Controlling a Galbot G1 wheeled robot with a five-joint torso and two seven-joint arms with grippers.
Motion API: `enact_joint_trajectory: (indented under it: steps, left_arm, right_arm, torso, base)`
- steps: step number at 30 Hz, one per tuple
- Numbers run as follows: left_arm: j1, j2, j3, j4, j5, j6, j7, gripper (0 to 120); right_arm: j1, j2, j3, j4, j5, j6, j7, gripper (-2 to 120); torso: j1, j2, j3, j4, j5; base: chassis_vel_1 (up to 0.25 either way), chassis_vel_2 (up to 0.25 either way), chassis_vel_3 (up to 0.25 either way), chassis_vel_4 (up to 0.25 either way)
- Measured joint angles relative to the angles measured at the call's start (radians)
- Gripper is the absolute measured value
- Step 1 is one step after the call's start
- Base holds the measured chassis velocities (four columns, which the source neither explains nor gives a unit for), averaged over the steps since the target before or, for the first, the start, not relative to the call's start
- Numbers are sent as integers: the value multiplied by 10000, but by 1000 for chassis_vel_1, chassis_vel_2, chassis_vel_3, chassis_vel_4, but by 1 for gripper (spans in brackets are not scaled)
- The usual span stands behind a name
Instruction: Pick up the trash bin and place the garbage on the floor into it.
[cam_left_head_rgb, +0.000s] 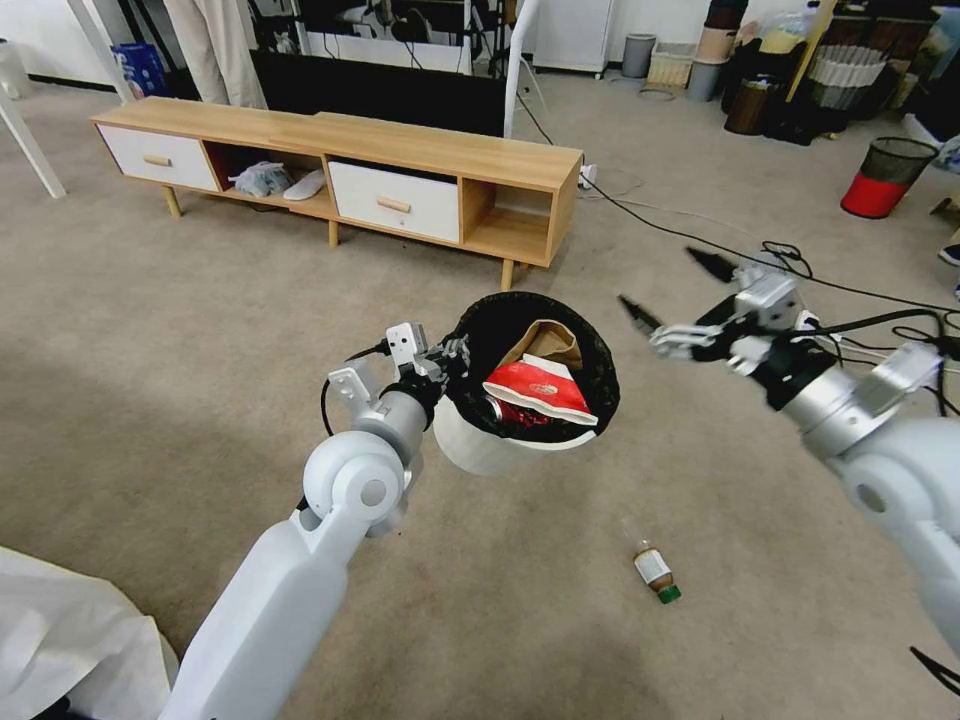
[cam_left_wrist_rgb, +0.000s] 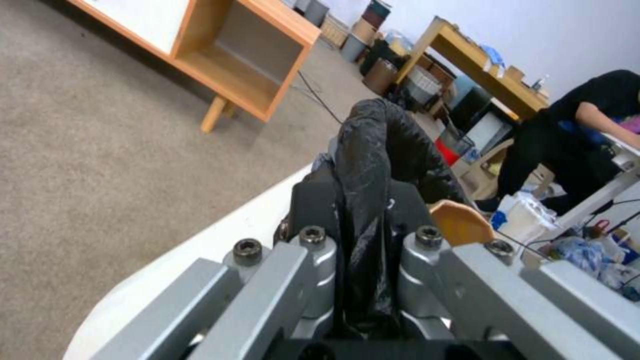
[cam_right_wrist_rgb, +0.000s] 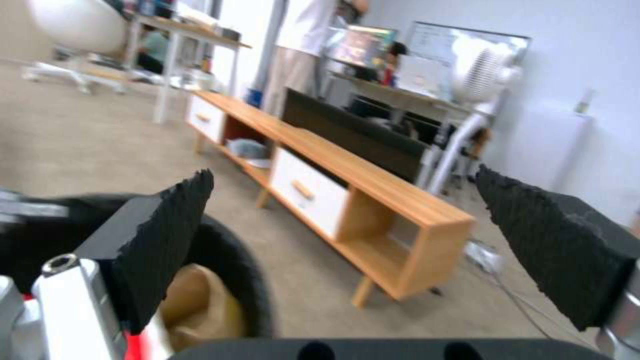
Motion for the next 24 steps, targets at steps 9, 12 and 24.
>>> enact_joint_trajectory:
  steps: [9,12,24]
  left_arm:
    - [131,190,-297,-206,-96,-17,-17,7]
    - [185,225,-365,-286,-122,-19,-38,7]
    - [280,362,-443,-464,-218,-19,-88,7]
  right_arm:
    - [-924,68,702,-633,-397,165,-19,100]
    - [-1187,193,597,-988,-760,310,-66,100]
    - [-1734,839,-417,-2530,-1914,708,-360,100]
  torso:
    - [0,0,0,0,-1]
    - [-1,0,0,1,-2]
    - [-1,0,-1,0,-3]
  base:
    - [0,0,0,0]
    - [0,0,0,0]
    - [0,0,0,0]
